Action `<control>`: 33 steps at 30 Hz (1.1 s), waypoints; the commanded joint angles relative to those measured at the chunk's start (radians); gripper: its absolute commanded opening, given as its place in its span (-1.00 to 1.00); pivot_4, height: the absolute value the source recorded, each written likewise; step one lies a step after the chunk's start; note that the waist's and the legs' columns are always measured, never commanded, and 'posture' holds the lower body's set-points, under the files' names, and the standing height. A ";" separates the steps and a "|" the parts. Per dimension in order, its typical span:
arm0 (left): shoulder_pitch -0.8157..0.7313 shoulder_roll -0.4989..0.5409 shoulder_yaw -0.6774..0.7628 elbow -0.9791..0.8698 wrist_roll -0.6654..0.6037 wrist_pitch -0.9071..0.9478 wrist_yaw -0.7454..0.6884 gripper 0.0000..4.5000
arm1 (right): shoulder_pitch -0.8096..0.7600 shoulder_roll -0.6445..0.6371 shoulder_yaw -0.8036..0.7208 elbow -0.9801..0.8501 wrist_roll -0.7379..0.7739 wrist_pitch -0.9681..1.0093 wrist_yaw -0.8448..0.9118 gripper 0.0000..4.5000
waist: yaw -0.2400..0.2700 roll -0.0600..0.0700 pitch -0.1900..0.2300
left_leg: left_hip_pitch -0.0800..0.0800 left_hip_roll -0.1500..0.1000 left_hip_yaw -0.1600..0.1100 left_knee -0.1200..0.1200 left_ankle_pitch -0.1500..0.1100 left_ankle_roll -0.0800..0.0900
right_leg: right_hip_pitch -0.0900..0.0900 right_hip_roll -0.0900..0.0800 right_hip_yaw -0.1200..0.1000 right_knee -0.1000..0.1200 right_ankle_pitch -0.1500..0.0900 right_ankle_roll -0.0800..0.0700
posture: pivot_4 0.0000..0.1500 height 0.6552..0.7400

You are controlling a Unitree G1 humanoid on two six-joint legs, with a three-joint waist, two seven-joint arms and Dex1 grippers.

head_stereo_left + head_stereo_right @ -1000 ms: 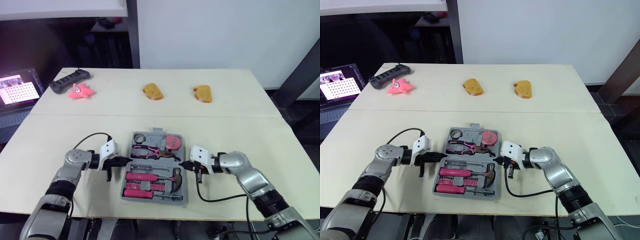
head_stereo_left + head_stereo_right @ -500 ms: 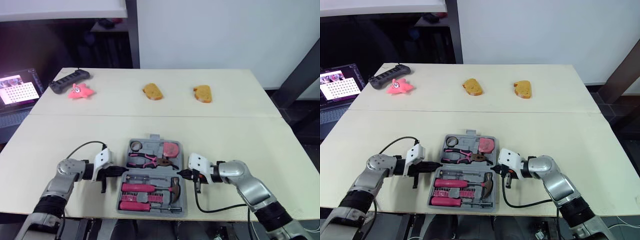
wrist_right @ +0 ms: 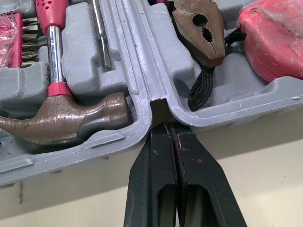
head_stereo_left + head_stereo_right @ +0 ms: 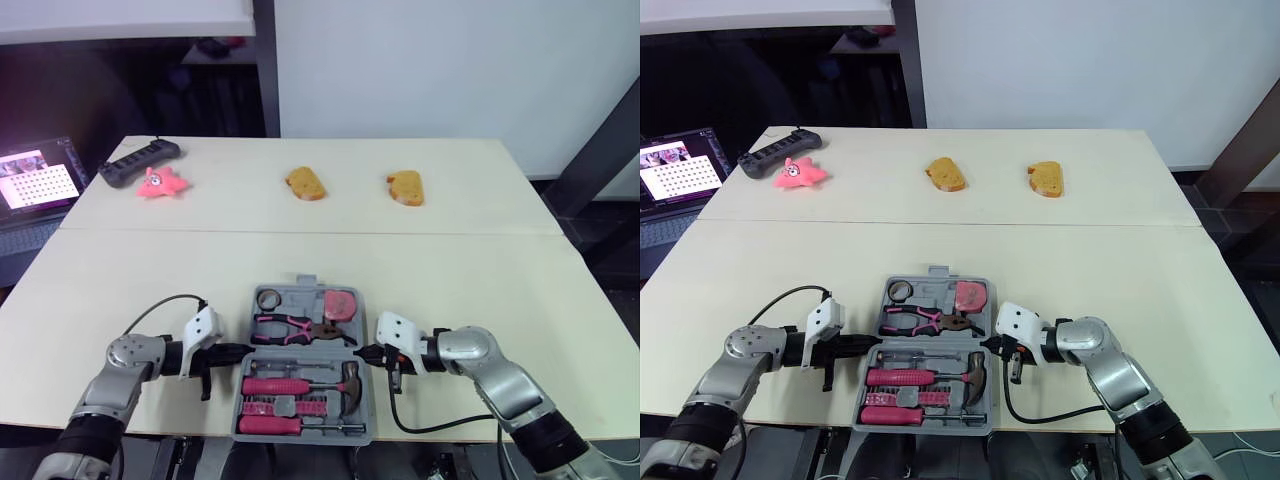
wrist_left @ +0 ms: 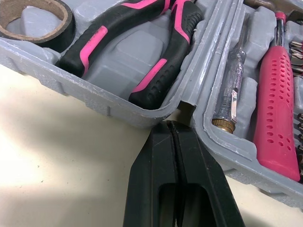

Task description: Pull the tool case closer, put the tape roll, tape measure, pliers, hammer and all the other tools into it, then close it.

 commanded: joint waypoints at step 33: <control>0.005 0.093 0.124 0.066 -0.073 -0.041 0.016 -1.00 | 0.013 -0.104 -0.114 0.029 0.060 -0.033 0.027 -0.97 | -0.002 0.000 0.000 | 0.000 0.000 0.000 0.000 0.000 0.000 | 0.000 0.000 0.000 0.000 -0.001 -0.002 | 1.00 0.25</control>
